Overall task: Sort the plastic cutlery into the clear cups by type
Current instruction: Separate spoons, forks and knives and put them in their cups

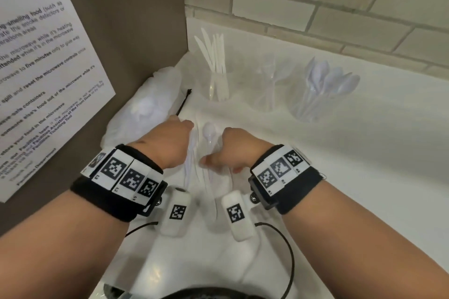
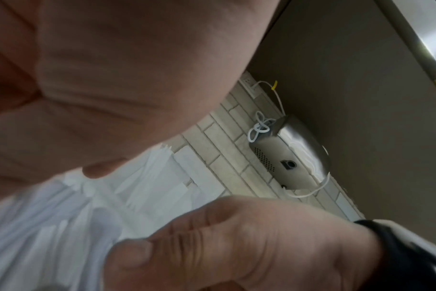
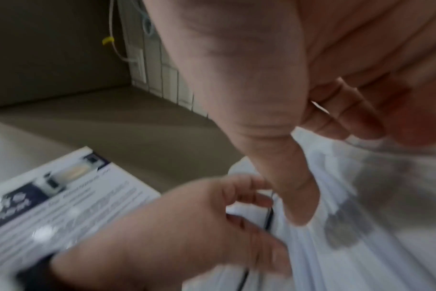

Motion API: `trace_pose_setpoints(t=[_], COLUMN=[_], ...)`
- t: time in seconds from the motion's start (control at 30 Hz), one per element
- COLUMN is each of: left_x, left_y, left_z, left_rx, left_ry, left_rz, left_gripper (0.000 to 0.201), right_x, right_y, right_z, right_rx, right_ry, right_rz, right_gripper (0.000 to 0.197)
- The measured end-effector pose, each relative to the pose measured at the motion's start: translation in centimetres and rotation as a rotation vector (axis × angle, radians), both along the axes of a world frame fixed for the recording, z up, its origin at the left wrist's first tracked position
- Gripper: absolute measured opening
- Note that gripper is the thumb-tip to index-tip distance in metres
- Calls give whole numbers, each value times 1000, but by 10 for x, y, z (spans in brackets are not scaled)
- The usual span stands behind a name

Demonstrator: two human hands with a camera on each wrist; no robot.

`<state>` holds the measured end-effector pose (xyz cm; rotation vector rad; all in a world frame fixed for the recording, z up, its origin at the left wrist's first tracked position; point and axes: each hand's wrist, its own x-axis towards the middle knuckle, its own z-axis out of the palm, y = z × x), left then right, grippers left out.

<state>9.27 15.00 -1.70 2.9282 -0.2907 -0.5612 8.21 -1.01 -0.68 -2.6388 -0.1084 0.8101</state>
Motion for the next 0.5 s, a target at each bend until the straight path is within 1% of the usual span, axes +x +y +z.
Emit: trace_pose_setpoints(t=[0.07,0.13,0.2,0.27,0.37,0.43,0.5], left_x=[1,3,4,6,6,6,7], left_y=[-6,-12,-17,-19,-22,-24,-25], left_z=[-1,0,2,2,-2,-4,-5], left_rx=[-15,4,0,-29,-134,-204,-245], left_ry=[7,21,8,-12,-21,-7,-25], left_rz=[14,13,11,-12,-3,10,56], left_gripper=[45,58,66,68,55,45,43], right_x=[-2,-4,-5,-4,0,2,3], right_y=[7,11,15,19,20,15,11], right_z=[-1,-2,-5,-8,-9,-8,-9], right_rx=[-30,-1,-23,-111,-213,-227,-227], right_ry=[-8,-10,-43,-75,-81,-77,-92], right_rz=[17,2,-14,-31,-7,-4,-5], right_gripper=[64,83,89,82,65,55,47])
